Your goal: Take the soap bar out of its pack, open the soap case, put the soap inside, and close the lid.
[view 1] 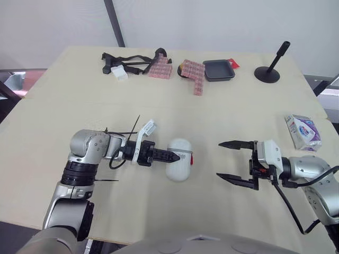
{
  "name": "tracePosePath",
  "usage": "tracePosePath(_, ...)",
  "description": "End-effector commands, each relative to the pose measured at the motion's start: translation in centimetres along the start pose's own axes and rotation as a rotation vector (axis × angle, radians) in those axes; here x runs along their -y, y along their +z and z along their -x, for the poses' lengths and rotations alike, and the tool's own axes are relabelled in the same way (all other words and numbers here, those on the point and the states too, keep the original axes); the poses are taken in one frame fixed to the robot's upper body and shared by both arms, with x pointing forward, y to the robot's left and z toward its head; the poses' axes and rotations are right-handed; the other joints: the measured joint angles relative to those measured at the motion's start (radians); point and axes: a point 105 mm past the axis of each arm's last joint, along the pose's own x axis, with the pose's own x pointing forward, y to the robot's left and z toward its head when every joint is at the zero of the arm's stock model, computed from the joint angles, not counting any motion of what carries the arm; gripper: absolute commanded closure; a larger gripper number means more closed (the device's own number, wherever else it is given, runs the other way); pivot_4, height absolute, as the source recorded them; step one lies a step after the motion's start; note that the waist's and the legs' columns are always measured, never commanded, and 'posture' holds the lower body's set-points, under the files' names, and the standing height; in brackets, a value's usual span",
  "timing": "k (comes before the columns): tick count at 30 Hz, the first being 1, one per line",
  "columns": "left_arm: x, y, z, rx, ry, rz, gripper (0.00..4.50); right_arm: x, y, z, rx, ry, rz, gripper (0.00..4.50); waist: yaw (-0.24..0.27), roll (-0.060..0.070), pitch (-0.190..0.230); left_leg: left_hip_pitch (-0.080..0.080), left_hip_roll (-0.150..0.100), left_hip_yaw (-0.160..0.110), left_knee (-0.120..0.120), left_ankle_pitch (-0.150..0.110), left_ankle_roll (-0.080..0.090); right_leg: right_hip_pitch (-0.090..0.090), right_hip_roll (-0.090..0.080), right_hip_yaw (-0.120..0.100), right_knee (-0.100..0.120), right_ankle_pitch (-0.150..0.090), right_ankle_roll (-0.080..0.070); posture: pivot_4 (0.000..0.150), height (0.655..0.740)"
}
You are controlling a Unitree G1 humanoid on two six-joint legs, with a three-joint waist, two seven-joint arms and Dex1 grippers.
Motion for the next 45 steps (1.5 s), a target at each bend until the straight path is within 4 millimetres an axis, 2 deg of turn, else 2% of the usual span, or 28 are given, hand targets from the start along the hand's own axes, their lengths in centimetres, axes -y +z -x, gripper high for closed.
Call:
tracePosePath(1, -2.1, -0.1, 0.4, 0.000, 0.130, 0.034, 2.67, -0.1, 0.5, 0.0, 0.022, 0.002, 0.016, 0.02, 0.000, 0.000, 0.000, 0.001, 0.000, 0.000, 0.000, 0.000, 0.000, 0.001, 0.000, 0.000, -0.001, 0.000, 0.000, 0.150, 0.7400)
tracePosePath(8, -4.2, -0.3, 0.4, -0.040, 0.227, -0.013, 2.67, 0.1, 0.3, 0.0, 0.005, 0.006, 0.017, 0.02, 0.000, 0.000, 0.000, 0.011, 0.000, -0.001, -0.003, 0.000, 0.000, 0.014, -0.001, -0.001, -0.007, -0.002, -0.003, 0.150, 0.7400)
tracePosePath(13, -4.4, -0.3, 0.4, -0.058, 0.222, -0.061, 2.67, 0.3, 0.3, 0.1, -0.002, 0.004, 0.022, 0.02, -0.003, 0.000, -0.001, 0.012, 0.000, -0.001, -0.003, 0.000, 0.001, 0.015, -0.001, -0.001, -0.008, -0.002, -0.003, 0.150, 0.7400)
tracePosePath(15, -4.6, -0.1, 0.5, -0.051, 0.229, -0.110, 1.63, 0.4, 0.2, 0.1, -0.002, 0.002, 0.021, 0.00, -0.004, 0.001, -0.001, 0.013, 0.000, -0.001, -0.003, 0.000, 0.001, 0.015, -0.001, -0.001, -0.008, -0.002, -0.003, 0.150, 0.7400)
tracePosePath(20, -5.0, 0.5, 0.9, -0.031, 0.242, -0.128, 0.02, 0.4, 0.1, 0.2, -0.004, 0.002, 0.019, 0.00, -0.005, 0.002, -0.002, 0.012, -0.001, -0.001, -0.004, 0.001, 0.001, 0.015, -0.002, -0.002, -0.009, -0.002, -0.003, 0.150, 0.7400)
tracePosePath(30, -5.0, 2.0, 2.8, 0.007, 0.242, -0.270, 0.02, 0.8, 0.1, 0.1, -0.005, -0.004, 0.019, 0.00, -0.019, 0.002, 0.000, 0.016, -0.001, 0.000, -0.008, 0.005, 0.004, 0.017, -0.002, -0.001, -0.010, 0.000, -0.005, 0.150, 0.7400)
tracePosePath(37, -3.5, 3.9, 5.2, 0.038, 0.204, -0.654, 0.02, 1.5, -0.2, 0.6, -0.015, -0.037, 0.012, 0.00, -0.030, 0.002, 0.000, 0.012, -0.002, 0.000, -0.017, 0.006, 0.004, 0.016, -0.002, -0.003, -0.021, 0.000, -0.004, 0.150, 0.7400)
tracePosePath(39, -3.2, 4.4, 5.7, 0.076, 0.204, -0.785, 0.02, 2.0, -0.5, 0.8, -0.021, -0.082, -0.012, 0.00, -0.027, 0.002, 0.000, 0.009, -0.002, -0.001, -0.017, 0.005, 0.005, 0.011, -0.002, -0.004, -0.023, 0.004, 0.002, 0.150, 0.7400)
tracePosePath(42, -3.2, 5.4, 6.0, 0.174, 0.246, -0.929, 0.02, 2.9, -0.9, 0.9, -0.006, -0.174, -0.034, 0.00, -0.020, 0.001, 0.001, 0.005, -0.002, -0.002, -0.016, 0.004, 0.003, 0.008, -0.002, -0.006, -0.023, 0.004, 0.003, 0.150, 0.7400)
tracePosePath(45, -3.5, 5.4, 6.2, 0.239, 0.290, -1.036, 0.02, 4.0, -0.9, 0.9, 0.041, -0.279, -0.065, 0.00, -0.014, 0.001, 0.001, 0.004, -0.002, -0.002, -0.017, 0.004, 0.000, 0.007, -0.002, -0.008, -0.023, 0.004, 0.003, 0.150, 0.7400)
